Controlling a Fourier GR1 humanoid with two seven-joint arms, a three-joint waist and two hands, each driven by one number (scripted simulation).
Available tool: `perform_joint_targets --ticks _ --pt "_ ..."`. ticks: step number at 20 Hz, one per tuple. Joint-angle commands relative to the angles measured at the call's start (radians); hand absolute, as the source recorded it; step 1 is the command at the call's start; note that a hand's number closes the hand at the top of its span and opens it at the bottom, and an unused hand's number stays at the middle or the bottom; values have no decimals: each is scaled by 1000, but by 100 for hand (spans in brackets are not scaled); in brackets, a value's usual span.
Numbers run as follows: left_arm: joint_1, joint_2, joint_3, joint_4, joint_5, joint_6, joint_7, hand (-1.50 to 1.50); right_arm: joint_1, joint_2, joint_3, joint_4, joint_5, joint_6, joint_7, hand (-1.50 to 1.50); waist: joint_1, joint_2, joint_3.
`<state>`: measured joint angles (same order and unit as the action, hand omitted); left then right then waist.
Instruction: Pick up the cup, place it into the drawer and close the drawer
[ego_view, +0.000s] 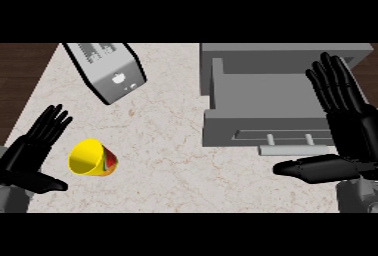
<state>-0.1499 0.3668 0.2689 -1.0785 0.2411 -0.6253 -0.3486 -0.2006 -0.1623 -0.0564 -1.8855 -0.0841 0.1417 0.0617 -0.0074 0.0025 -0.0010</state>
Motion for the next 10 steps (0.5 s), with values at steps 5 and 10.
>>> perform_joint_targets --ticks 5,10 --pt "-156 34 -10 416 -179 9 -248 -150 -50 -13 -26 35 -5 14 10 -150 -2 0 0" --pt "-127 36 -47 588 -285 51 -495 -150 -18 -7 -36 28 -15 22 -6 -150 -5 2 -1"
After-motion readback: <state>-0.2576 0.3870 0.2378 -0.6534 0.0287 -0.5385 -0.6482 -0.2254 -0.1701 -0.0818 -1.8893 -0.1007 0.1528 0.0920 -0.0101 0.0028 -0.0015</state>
